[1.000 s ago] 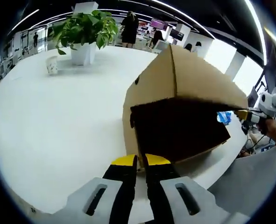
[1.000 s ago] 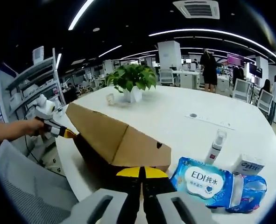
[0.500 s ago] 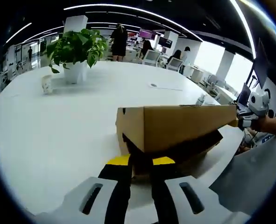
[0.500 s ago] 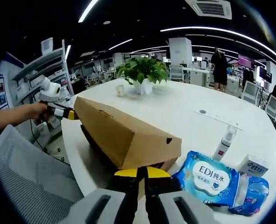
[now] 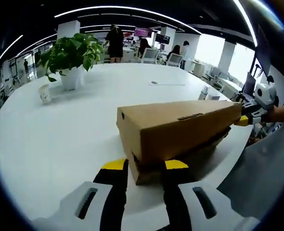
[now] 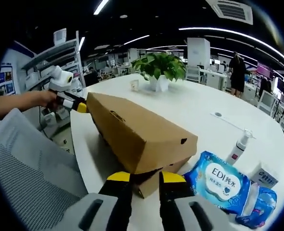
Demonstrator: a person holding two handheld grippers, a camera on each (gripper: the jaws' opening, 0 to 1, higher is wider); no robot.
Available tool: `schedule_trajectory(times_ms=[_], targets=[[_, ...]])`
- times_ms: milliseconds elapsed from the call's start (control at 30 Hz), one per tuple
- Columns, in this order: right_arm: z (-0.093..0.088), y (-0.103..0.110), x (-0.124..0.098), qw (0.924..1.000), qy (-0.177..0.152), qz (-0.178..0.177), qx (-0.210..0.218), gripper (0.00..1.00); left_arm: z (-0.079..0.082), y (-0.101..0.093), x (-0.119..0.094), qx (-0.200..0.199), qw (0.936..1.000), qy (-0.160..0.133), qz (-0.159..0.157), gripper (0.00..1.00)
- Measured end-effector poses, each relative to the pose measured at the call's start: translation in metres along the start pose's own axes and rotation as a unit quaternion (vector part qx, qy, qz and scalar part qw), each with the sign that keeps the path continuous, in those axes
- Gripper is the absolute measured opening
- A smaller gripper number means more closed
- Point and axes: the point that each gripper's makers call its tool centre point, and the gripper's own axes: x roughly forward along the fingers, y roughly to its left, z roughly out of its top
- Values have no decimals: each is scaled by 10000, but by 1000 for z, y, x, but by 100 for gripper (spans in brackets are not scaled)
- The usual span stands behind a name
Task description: Operate the shoe box by opening the lid, removing the specified soft item, and placing it in the target area until the item is outside and the box remains undamaged.
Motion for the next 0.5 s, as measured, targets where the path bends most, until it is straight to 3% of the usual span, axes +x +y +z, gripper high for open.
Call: schedule_trajectory(times_ms=[500], targets=[[-13,6,6,9974,351,-3,-629,23,-23,-3,8,329,9987,386,19,29]])
